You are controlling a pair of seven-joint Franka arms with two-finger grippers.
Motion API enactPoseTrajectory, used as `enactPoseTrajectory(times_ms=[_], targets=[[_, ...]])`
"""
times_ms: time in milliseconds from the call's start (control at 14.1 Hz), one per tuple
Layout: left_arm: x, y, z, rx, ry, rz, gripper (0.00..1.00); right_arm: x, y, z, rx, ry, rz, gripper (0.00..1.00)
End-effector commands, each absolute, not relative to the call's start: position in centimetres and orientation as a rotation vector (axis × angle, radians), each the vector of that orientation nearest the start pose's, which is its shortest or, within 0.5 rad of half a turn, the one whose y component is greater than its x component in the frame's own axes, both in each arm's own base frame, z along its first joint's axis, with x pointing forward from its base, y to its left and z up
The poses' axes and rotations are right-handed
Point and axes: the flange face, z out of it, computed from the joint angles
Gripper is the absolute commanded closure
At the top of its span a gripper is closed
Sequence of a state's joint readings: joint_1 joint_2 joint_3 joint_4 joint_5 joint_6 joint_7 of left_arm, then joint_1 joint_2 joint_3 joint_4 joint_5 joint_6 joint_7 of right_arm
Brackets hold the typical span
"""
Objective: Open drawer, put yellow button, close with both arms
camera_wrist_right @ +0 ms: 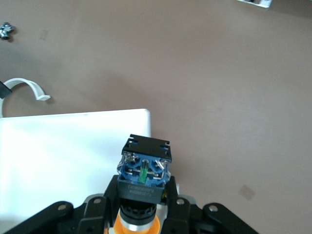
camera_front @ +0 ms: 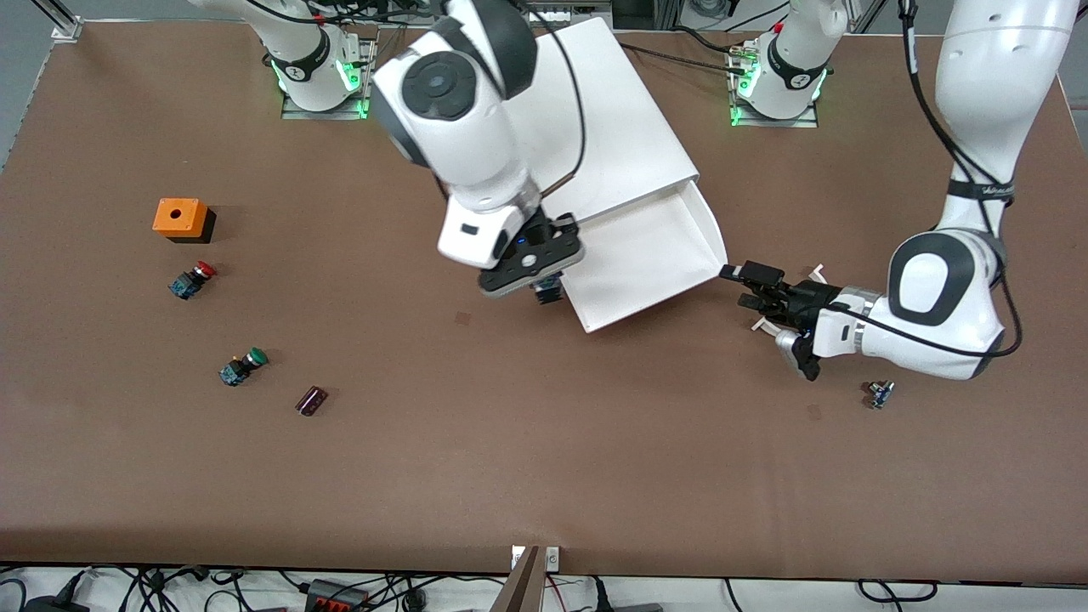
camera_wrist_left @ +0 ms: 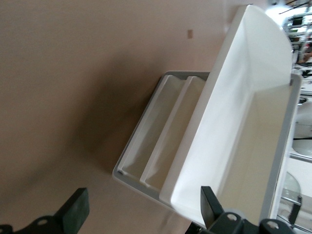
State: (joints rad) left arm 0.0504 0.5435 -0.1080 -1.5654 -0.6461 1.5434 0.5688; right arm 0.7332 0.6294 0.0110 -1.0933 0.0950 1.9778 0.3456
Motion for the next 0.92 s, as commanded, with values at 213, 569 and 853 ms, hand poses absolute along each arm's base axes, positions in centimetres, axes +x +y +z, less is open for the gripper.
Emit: enactPoseTrajectory(times_ms=[213,569,853], targets=[[64.7,-7.0,40.4,2.636,-0.415,-0.54,0.0,52.6,56.9,47.3,-2.85,-0.579,-0.278,1.0],[64.8,-6.9,48.4,3.074,-0.414,-0.433,0.0,52.1,58.9,44.9,-2.837,-0.605,-0.326,1.0],[65.9,-5.8,55.3,3.207,-0.41,-0.21,0.0,50.9,60.2,43.4,-2.841,-0.64,-0.293,1.0]])
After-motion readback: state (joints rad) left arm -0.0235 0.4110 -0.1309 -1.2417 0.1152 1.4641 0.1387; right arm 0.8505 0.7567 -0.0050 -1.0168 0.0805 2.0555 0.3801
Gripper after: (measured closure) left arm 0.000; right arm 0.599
